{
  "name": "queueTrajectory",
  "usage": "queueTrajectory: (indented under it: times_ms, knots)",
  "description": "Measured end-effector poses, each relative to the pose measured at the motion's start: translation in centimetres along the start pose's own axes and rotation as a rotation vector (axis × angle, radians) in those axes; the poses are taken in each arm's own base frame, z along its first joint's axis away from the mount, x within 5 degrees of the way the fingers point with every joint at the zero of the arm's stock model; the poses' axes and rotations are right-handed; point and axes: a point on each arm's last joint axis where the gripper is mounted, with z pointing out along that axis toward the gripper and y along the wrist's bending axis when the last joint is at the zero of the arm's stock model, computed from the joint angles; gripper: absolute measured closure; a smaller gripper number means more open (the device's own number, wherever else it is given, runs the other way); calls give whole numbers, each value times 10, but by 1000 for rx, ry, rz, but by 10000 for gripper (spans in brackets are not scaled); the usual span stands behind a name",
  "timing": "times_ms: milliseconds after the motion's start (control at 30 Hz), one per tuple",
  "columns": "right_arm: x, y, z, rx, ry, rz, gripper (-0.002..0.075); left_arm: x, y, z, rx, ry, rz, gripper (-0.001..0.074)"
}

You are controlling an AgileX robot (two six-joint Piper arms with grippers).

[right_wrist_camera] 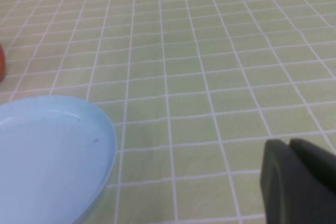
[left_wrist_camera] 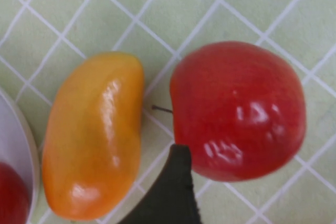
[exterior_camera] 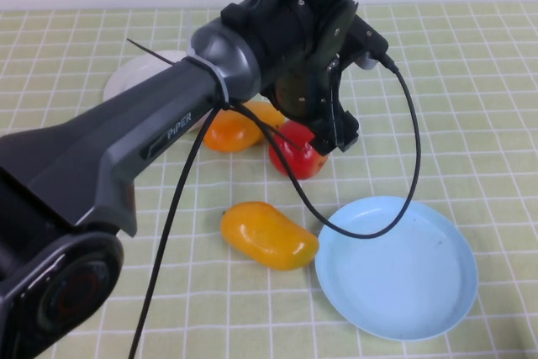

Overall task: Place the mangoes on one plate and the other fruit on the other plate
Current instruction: Put one type of fruit in the left plate

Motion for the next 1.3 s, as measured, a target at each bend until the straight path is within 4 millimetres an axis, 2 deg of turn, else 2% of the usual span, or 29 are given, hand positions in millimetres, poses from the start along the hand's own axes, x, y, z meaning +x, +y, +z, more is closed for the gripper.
queueTrajectory:
  times_ms: [300, 800, 967, 1167, 1300]
  knots:
    - [0, 0, 0, 0, 0, 0, 742, 2, 13, 21, 37, -4, -55, 66]
    - [0, 0, 0, 0, 0, 0, 742, 4, 6, 54, 100, 26, -53, 66]
    - [0, 0, 0, 0, 0, 0, 742, 4, 6, 54, 100, 24, -52, 71]
    - [0, 0, 0, 0, 0, 0, 741, 4, 6, 54, 100, 23, -52, 162]
    - [0, 0, 0, 0, 0, 0, 742, 4, 6, 54, 101, 20, -53, 164]
